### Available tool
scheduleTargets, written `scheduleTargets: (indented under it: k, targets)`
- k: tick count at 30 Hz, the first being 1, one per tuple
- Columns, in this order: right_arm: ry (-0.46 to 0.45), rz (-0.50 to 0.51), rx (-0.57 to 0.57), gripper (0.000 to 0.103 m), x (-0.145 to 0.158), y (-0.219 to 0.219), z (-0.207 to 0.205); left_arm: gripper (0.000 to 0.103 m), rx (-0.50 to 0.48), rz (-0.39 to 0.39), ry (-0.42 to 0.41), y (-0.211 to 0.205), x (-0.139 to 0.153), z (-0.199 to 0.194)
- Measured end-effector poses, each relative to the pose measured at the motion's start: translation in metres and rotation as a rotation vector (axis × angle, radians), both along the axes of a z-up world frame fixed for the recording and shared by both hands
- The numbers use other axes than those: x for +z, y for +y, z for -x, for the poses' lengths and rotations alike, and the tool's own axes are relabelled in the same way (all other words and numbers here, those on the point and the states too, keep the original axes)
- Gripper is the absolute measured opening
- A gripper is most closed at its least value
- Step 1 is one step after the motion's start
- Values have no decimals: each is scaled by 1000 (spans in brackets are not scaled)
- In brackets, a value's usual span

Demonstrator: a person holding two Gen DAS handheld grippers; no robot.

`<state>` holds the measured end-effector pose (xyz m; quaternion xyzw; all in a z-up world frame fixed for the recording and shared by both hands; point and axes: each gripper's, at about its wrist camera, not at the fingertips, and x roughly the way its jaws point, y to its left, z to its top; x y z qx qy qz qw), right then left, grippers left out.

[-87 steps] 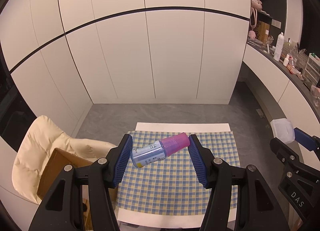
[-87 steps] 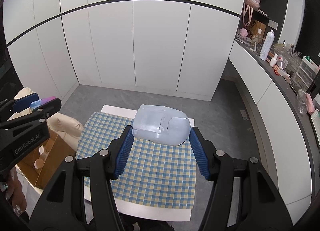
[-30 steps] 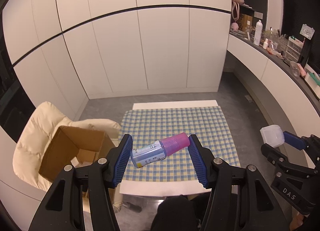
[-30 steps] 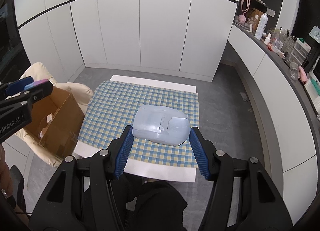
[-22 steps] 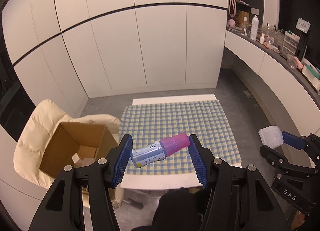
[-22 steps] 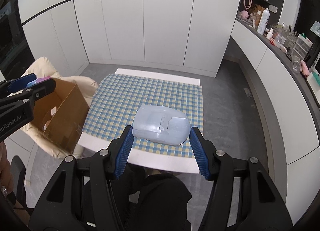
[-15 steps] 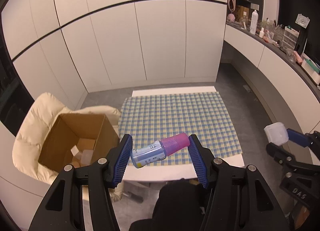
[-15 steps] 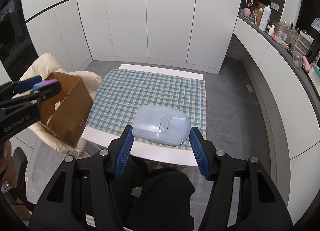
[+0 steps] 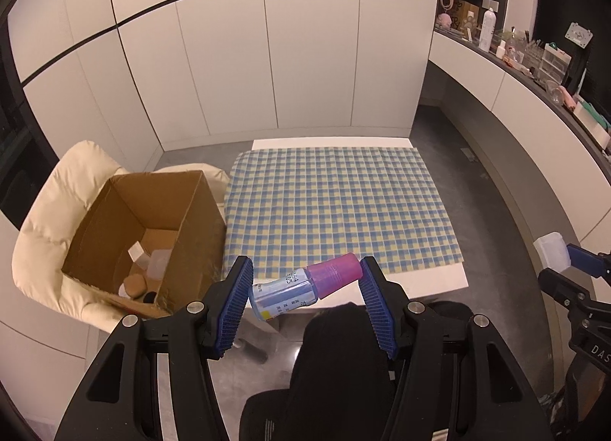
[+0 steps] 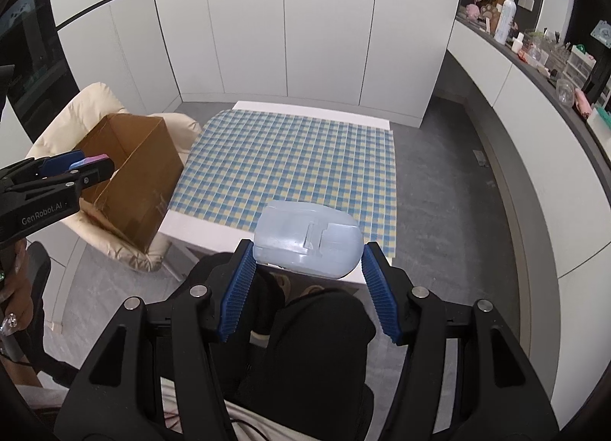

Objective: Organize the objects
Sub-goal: 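Carry the pale blue object with the right tool while the left tool carries the bottle back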

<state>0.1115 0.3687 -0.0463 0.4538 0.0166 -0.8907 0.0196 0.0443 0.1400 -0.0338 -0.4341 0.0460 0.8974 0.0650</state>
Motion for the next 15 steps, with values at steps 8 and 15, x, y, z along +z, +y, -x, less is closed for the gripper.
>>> scheduleTargets:
  k: [8,15]
  targets:
    - [-1,23,0,60,-8,0,-20,58,-38,-16,-7,3,-7,-18]
    - [-31,62,-6,60,-19,4,-45,58,-63,-27,-16,4,-10,-34]
